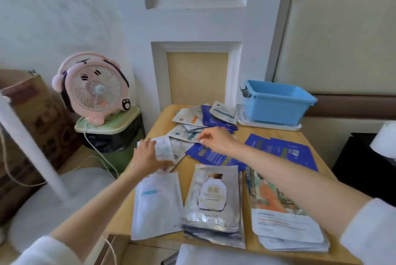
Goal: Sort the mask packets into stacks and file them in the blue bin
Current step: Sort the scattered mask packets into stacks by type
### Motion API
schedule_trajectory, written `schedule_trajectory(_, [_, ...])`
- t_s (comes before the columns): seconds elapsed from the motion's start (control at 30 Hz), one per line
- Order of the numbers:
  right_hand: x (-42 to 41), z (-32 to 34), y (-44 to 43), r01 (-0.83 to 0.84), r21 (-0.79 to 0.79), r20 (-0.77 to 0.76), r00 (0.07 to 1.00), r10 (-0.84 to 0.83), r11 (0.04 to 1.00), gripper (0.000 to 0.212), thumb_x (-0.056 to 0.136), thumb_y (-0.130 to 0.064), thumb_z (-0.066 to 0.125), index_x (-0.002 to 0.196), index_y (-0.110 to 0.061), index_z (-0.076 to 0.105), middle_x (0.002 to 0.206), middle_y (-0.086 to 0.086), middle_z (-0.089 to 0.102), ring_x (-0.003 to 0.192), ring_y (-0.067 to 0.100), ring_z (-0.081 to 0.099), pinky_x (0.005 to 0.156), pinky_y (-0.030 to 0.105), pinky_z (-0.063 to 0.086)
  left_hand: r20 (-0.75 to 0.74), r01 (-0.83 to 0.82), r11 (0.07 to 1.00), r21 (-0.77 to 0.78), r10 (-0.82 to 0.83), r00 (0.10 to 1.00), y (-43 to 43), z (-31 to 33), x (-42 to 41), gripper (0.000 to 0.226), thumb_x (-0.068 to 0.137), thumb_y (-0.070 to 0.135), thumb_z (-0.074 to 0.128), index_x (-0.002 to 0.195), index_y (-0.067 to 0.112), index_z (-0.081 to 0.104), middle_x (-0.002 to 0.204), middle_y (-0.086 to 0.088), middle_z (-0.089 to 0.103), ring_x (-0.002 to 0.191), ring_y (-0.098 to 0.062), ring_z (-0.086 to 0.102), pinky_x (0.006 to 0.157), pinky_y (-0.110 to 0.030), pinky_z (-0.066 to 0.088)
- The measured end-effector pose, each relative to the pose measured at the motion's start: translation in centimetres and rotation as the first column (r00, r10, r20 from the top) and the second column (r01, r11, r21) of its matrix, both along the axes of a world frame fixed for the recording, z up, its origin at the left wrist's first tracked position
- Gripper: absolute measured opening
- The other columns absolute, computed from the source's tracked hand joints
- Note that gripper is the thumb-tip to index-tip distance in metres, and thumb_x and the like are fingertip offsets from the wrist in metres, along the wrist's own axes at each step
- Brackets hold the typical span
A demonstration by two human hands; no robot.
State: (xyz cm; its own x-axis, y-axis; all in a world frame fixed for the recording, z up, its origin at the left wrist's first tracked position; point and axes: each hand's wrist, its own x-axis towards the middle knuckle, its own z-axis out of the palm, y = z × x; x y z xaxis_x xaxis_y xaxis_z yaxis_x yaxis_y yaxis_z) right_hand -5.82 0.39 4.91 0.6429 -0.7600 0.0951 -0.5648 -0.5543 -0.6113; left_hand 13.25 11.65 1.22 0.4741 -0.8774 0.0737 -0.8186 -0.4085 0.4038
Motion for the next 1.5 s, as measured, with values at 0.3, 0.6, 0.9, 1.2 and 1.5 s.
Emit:
schedule_trajectory(0.3, [6.4, -2.7, 1.5, -0.14, 0.012, -0.211, 0.968, 0.139, 0.99, 0.054, 0.087, -0.015, 0.057, 0.139, -0.017, 0.043, 0.14, 0.006, 0.049, 0.128, 0.023, 0.046, 0.104, 0.038, 0.04, 0.308, 0.158, 0.967, 0.201, -0.215, 0.927, 0.2, -3.8, 3.6, 0.072, 0.096, 0.053, 0.031, 0.151, 0.012, 0.008, 0.159, -0.006, 0.006, 0.146, -0.023, 0.009, 0.116, -0.031, 0.011])
schedule_trajectory(0.6, [6.0, -4.6, 1.0, -0.116, 0.061, -0.224, 0.966, 0.127, 0.991, 0.08, 0.085, -0.026, 0.062, 0.149, -0.023, 0.014, 0.142, 0.011, 0.045, 0.128, 0.028, 0.045, 0.104, 0.041, 0.04, 0.016, -0.047, 0.84, -0.54, 0.066, 0.998, -0.6, 0.5, 6.0, 0.016, 0.09, 0.012, 0.049, 0.096, 0.008, 0.063, 0.088, -0.012, 0.068, 0.081, -0.03, 0.064, 0.067, -0.035, 0.048])
schedule_trajectory(0.9, [9.1, -5.9, -0.6, -0.299, -0.01, -0.413, 0.87, 0.268, 0.954, 0.094, 0.071, -0.059, 0.07, 0.148, -0.032, 0.023, 0.159, -0.001, 0.012, 0.146, 0.021, 0.012, 0.118, 0.04, 0.014, -0.576, -0.152, 0.791, -0.592, -0.283, 0.767, 3.9, 7.9, 8.8, 0.006, 0.09, 0.012, 0.058, 0.09, 0.014, 0.063, 0.081, -0.008, 0.066, 0.063, -0.014, 0.067, 0.048, -0.023, 0.056])
schedule_trajectory(1.2, [11.4, -6.4, 0.1, -0.244, -0.074, -0.58, 0.799, 0.157, 0.967, 0.093, 0.079, -0.07, 0.048, 0.15, -0.023, 0.009, 0.159, 0.008, -0.004, 0.146, 0.032, -0.005, 0.112, 0.063, 0.002, -0.629, 0.349, 0.925, -0.149, -0.361, 0.688, 5.4, 4.1, 7.9, 0.018, 0.09, 0.016, 0.061, 0.074, 0.008, 0.06, 0.058, 0.001, 0.048, 0.048, -0.004, 0.042, 0.043, -0.013, 0.03])
schedule_trajectory(1.5, [12.0, -6.2, 1.2, -0.257, -0.16, -0.598, 0.793, 0.114, 0.953, 0.088, 0.079, -0.072, 0.044, 0.142, -0.014, 0.025, 0.149, 0.02, 0.022, 0.138, 0.04, 0.02, 0.109, 0.054, 0.024, -0.311, 0.411, 0.904, 0.116, -0.36, 0.879, 4.8, -1.6, 4.1, 0.025, 0.077, 0.039, 0.072, 0.08, 0.016, 0.062, 0.088, -0.003, 0.063, 0.079, -0.017, 0.055, 0.073, -0.027, 0.046])
